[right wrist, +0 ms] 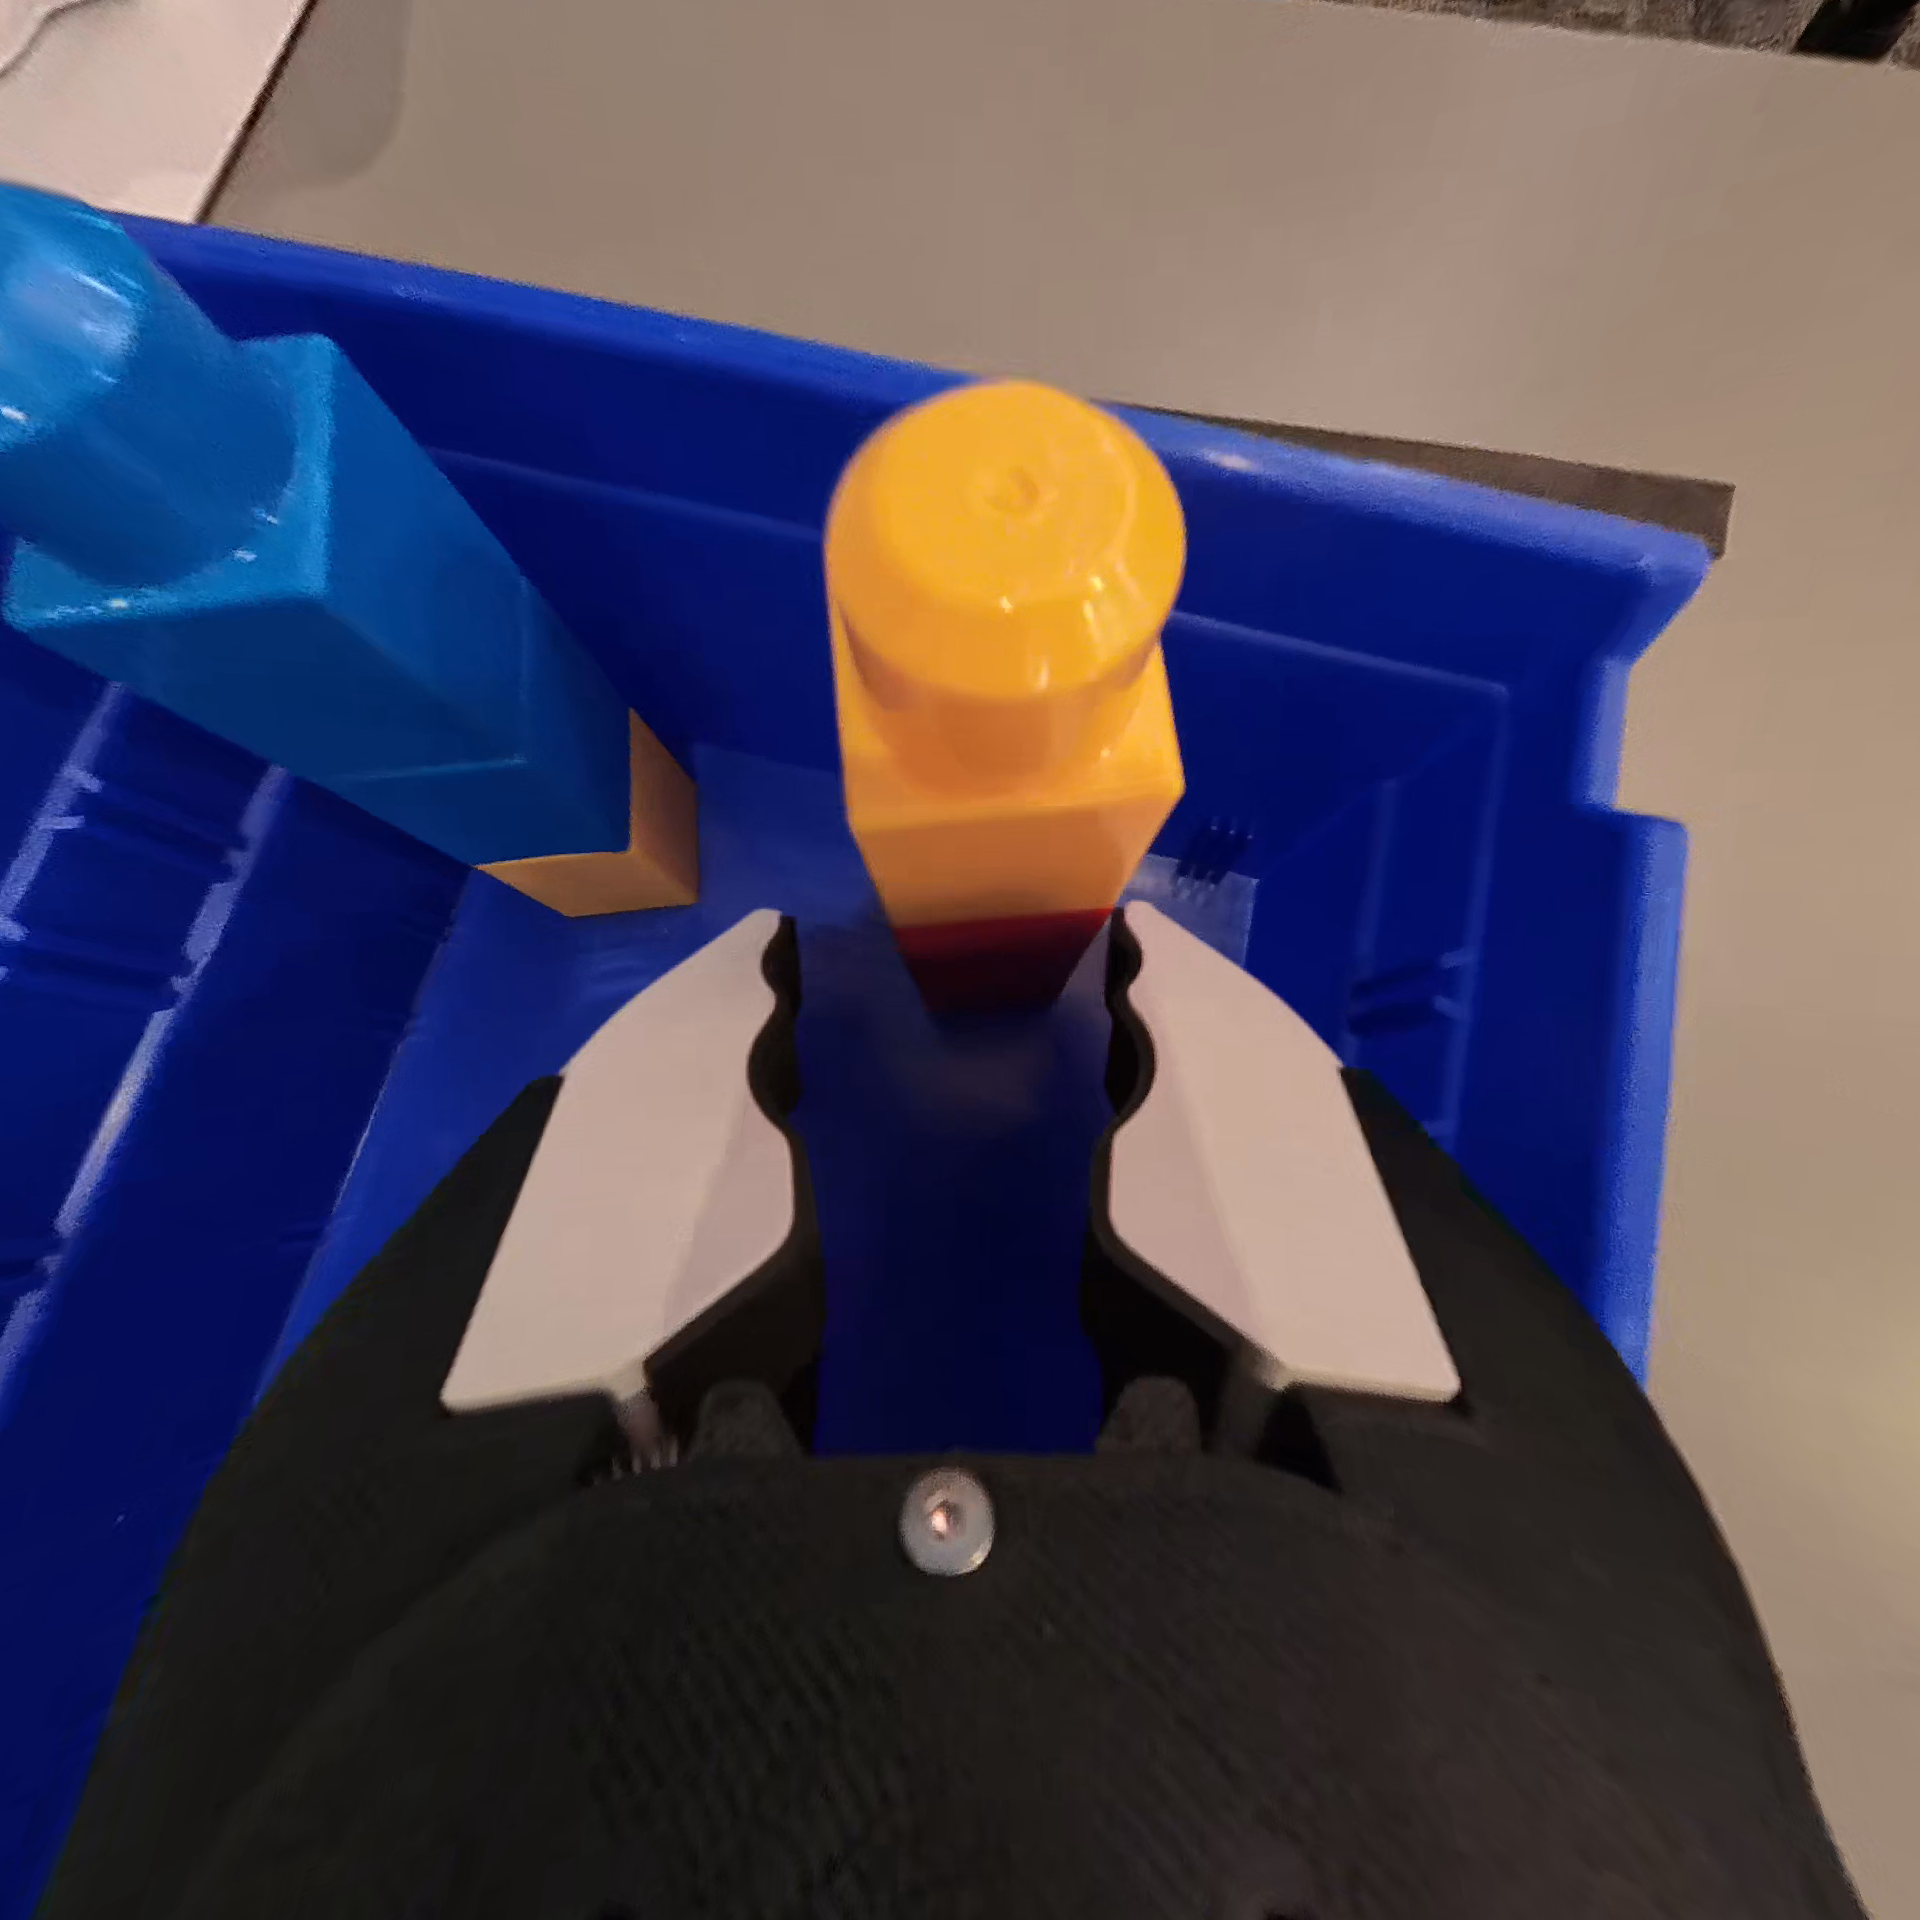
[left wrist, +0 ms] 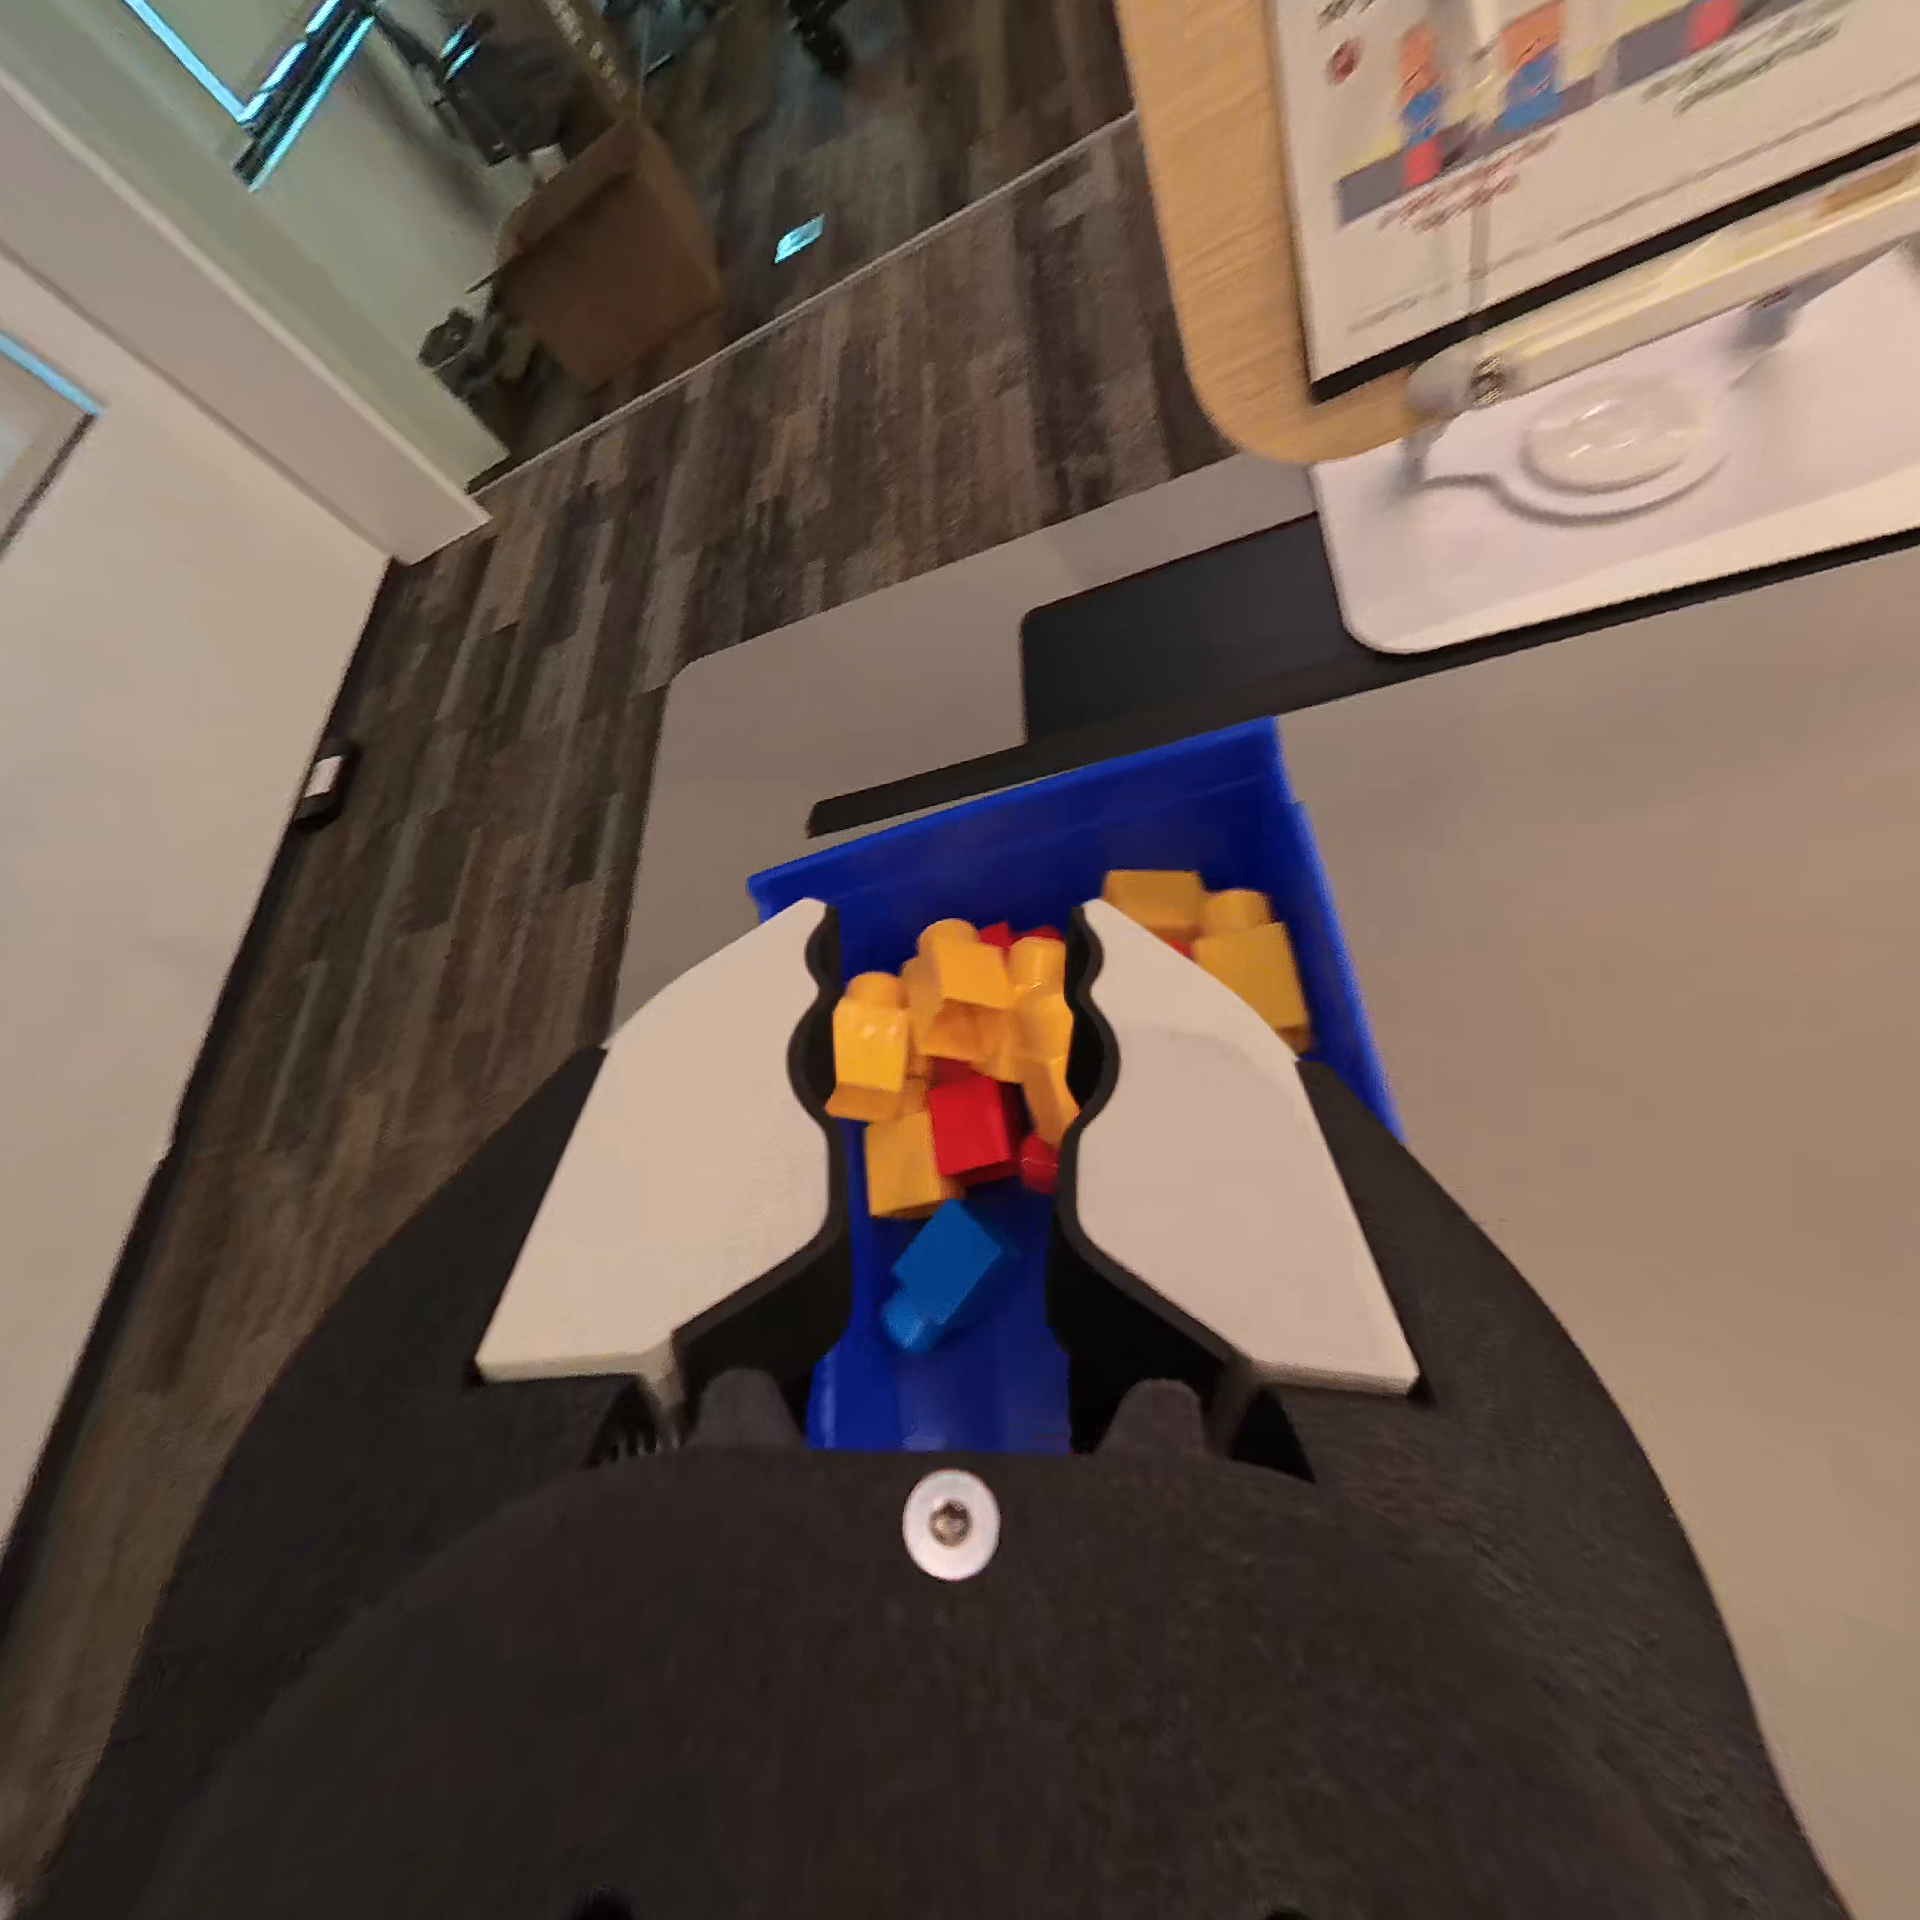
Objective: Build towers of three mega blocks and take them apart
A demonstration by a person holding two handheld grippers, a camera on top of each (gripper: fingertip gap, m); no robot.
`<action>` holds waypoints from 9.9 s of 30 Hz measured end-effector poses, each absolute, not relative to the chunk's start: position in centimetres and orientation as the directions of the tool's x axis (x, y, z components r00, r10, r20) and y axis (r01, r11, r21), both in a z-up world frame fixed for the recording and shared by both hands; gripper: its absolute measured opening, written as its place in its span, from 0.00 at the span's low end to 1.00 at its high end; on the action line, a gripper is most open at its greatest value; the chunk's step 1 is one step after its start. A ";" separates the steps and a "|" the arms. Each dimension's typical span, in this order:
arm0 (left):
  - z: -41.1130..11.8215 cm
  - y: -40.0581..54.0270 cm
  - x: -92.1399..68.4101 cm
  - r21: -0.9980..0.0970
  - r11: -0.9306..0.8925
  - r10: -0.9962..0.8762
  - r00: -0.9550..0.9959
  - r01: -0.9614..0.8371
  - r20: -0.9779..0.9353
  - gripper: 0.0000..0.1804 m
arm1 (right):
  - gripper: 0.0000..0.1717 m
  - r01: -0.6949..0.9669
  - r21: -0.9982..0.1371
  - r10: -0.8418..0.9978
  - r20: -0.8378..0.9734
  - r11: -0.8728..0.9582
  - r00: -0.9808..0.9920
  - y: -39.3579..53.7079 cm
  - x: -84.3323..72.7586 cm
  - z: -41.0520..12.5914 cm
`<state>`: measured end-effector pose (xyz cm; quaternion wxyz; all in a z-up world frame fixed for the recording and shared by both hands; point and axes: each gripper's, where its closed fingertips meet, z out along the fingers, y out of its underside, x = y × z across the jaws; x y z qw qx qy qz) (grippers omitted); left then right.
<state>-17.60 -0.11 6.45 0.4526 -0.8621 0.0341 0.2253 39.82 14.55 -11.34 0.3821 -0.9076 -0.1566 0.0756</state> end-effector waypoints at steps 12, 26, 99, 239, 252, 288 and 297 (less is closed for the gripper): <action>3.1 -1.8 -16.9 -0.636 -0.712 -0.036 0.921 -0.296 -0.388 0.19 | 0.48 0.335 -0.645 0.346 0.116 -0.687 0.931 11.2 40.6 -5.8; -5.3 -9.3 -16.8 -0.355 -0.899 -0.337 0.923 -0.258 0.184 0.21 | 0.47 0.353 -0.831 0.388 0.183 -0.430 0.903 6.7 38.4 5.6; -3.7 -10.3 -17.4 -0.357 -0.916 -0.260 0.948 -0.183 0.184 0.29 | 0.19 0.790 -0.551 0.917 0.104 -0.269 0.385 -1.5 9.6 -10.8; 4.4 -8.7 12.6 -0.947 -0.184 -0.972 0.190 -0.263 0.137 0.20 | 0.21 0.151 -0.977 0.988 -0.152 -0.151 0.009 -7.8 15.1 11.0; 1.6 -11.1 14.6 -0.884 -0.224 -0.974 0.114 -0.410 0.194 0.20 | 0.22 0.471 -0.876 0.982 -0.167 -0.108 -0.085 -10.4 13.2 5.2; 3.2 -11.6 13.7 -0.844 -0.405 -0.912 0.087 -0.351 0.401 0.20 | 0.22 0.273 -0.931 0.937 -0.297 -0.241 -0.184 -10.3 10.6 6.5; 2.4 -11.4 13.5 -0.818 -0.421 -0.906 0.137 -0.391 0.401 0.19 | 0.22 0.305 -0.916 0.929 -0.324 -0.261 -0.178 -10.1 10.5 5.7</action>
